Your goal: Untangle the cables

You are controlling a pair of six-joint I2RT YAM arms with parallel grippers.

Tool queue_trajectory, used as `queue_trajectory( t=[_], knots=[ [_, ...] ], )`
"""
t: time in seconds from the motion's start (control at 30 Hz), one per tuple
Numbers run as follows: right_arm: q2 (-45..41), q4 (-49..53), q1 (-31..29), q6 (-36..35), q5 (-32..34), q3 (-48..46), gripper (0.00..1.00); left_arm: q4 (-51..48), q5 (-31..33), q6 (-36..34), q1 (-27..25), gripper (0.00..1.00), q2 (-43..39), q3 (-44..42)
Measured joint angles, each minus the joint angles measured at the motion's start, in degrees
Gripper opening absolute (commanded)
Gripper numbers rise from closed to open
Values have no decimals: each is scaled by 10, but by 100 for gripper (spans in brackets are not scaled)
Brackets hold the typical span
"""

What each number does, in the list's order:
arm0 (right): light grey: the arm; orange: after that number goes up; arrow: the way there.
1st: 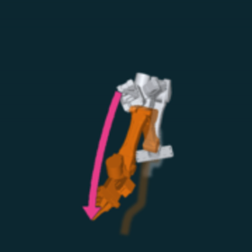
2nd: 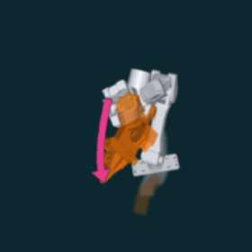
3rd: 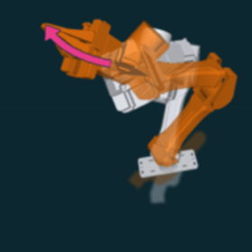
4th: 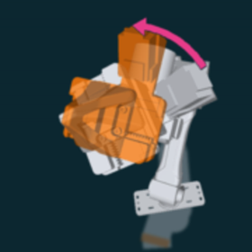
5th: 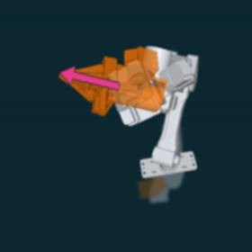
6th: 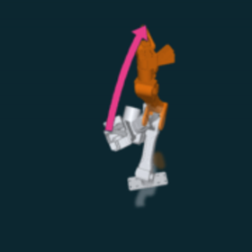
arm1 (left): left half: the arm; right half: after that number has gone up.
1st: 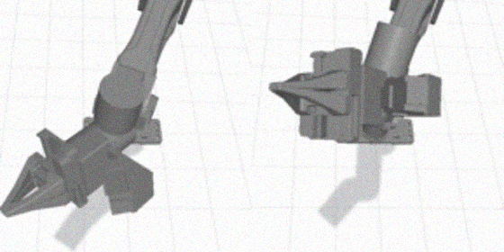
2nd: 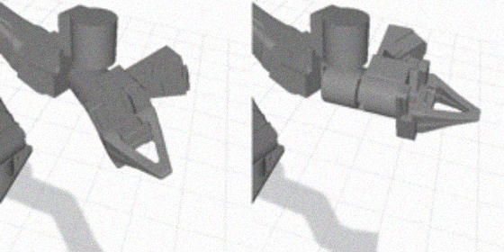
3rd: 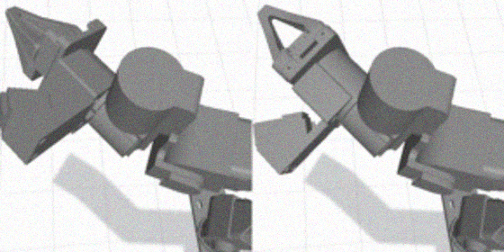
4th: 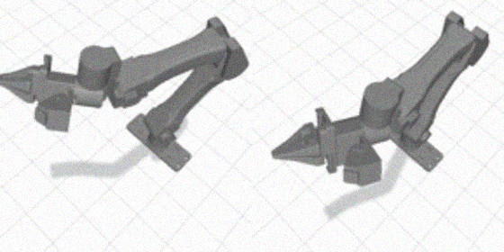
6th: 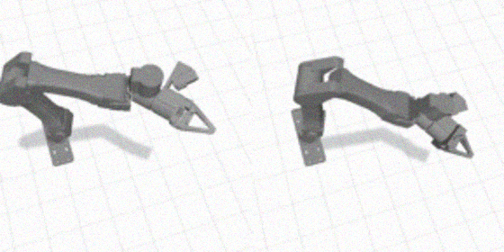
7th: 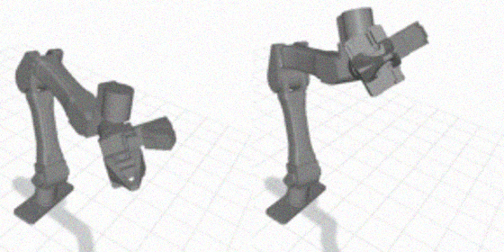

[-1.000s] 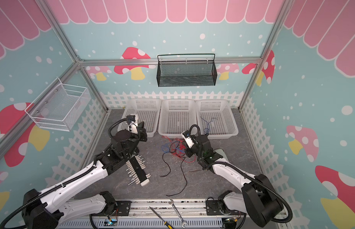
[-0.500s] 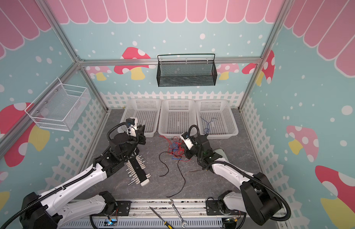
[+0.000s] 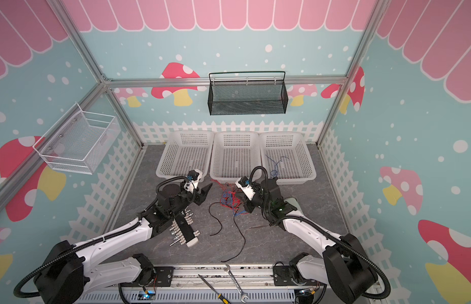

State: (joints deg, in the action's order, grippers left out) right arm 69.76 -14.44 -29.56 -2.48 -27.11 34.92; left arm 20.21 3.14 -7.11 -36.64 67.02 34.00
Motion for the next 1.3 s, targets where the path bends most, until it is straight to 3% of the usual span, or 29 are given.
queue_trajectory(
  t=[0.27, 0.7, 0.9, 1.1, 1.3],
  knots=[
    [-2, 5, 0, -9, -14, 15, 0, 29, -82, -56, -3, 58, 35, 0],
    [-9, 12, 0, -14, -38, 23, 0, 59, -107, -128, -52, 52, 120, 0],
    [-9, 13, 0, -14, -44, 23, 0, 80, -104, -147, -58, 34, 139, 4],
    [-9, 13, 0, -14, -44, 24, 0, 116, -94, -154, -59, 1, 151, 10],
    [-8, 13, 0, -13, -40, 25, 0, 126, -85, -156, -62, 0, 158, 11]
  ],
)
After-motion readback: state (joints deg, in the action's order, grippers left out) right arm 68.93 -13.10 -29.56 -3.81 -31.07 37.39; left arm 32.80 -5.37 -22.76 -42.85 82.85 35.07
